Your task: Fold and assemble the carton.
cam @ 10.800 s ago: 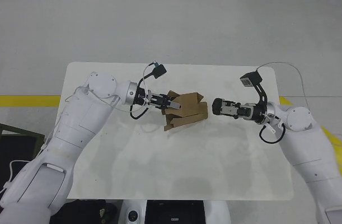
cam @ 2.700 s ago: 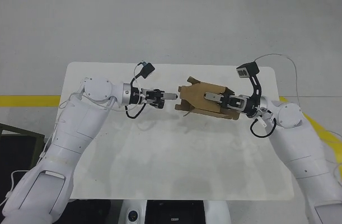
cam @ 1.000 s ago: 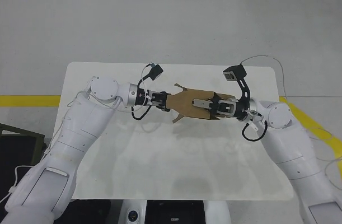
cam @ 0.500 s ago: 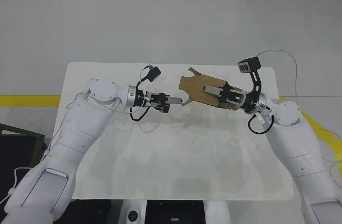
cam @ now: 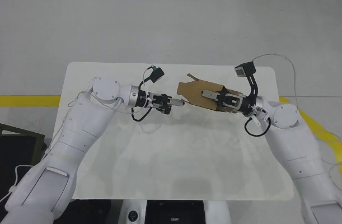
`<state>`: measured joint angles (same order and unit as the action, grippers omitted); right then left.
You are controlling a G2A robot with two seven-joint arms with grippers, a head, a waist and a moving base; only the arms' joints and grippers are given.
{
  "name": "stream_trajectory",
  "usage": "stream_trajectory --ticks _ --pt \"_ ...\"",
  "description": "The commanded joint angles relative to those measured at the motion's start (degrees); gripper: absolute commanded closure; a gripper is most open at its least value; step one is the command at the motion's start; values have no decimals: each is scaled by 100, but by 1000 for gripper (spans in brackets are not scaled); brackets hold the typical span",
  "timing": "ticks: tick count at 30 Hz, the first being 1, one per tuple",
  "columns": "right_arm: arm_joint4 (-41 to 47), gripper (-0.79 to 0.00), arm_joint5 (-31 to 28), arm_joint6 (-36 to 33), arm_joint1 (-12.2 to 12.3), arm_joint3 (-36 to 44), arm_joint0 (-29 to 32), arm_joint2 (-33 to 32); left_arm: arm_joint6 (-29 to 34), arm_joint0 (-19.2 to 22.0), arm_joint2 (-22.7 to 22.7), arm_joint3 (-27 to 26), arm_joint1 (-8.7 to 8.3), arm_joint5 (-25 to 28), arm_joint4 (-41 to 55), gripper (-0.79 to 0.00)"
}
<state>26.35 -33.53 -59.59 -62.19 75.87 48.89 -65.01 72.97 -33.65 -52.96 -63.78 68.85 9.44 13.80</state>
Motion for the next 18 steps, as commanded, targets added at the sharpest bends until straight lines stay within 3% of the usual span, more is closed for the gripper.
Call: stream_trajectory --ticks 1,18 --pt "-9 0 10 -28 -6 46 10 33 -2 -8 -5 -11 -4 -6 -3 -785" --pt "-25 0 60 -61 -54 219 32 170 86 21 103 -74 26 -11 60 -785"
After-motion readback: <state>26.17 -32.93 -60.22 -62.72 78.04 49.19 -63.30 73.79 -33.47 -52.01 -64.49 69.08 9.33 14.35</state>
